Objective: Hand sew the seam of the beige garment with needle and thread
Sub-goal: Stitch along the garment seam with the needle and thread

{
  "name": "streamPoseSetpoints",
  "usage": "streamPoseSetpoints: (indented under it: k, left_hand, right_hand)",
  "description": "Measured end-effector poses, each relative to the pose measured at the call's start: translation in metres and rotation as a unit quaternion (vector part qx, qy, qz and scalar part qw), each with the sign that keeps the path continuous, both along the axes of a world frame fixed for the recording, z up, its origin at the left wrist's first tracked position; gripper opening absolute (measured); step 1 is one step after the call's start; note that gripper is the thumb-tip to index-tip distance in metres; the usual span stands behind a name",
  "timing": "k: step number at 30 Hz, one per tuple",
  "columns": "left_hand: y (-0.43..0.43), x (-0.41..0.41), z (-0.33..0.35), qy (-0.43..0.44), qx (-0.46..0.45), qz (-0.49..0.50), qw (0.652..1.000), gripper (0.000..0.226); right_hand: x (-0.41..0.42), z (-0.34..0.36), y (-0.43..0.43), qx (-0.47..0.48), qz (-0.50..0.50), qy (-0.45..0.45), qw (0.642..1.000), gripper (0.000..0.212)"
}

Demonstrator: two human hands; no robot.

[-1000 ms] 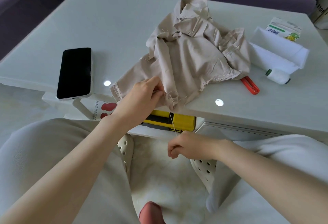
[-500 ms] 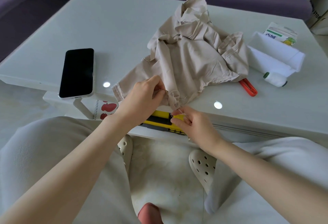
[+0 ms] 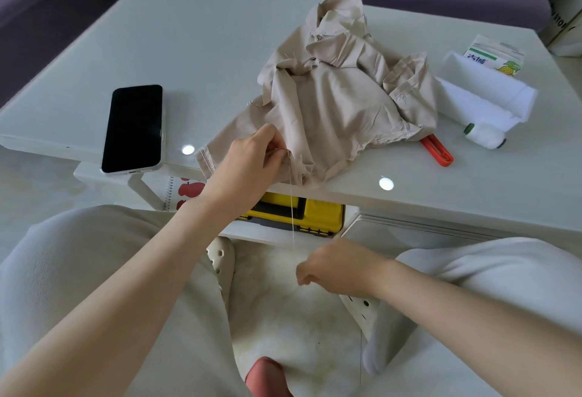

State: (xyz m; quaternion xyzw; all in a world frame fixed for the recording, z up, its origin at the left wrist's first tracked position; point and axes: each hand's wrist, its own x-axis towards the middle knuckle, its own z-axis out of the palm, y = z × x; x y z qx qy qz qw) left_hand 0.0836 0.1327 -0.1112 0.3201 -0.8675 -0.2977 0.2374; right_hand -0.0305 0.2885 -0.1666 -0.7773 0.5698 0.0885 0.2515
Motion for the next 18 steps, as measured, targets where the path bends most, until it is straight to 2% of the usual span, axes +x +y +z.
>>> streamPoseSetpoints:
  k: [3, 6, 8, 11, 14, 18]
  left_hand:
    - [0.000, 0.000, 0.001, 0.011, 0.002, 0.004, 1.000, 0.006]
    - [0.000, -0.001, 0.001, 0.008, 0.005, 0.003, 1.000, 0.006]
    - [0.001, -0.001, 0.001, 0.007, 0.008, 0.003, 1.000, 0.006]
    - [0.004, -0.001, 0.002, 0.008, 0.022, 0.004, 1.000, 0.007]
    - [0.009, -0.001, 0.006, 0.005, 0.055, -0.006, 0.998, 0.008]
    - [0.014, -0.001, 0.009, 0.000, 0.083, -0.021, 0.996, 0.008]
  right_hand:
    - [-0.004, -0.006, 0.006, 0.095, 0.006, 0.058, 0.994, 0.033]
    - [-0.009, 0.000, 0.001, 0.091, -0.027, 0.061, 0.994, 0.031]
    - [-0.015, 0.007, -0.008, 0.046, -0.109, 0.002, 0.993, 0.038]
    - [-0.015, 0.019, -0.021, -0.050, -0.268, -0.145, 0.951, 0.046]
    - [-0.013, 0.021, -0.023, -0.168, -0.314, -0.211, 0.910, 0.043]
    - [-0.006, 0.021, -0.026, -0.232, -0.345, -0.254, 0.874, 0.035]
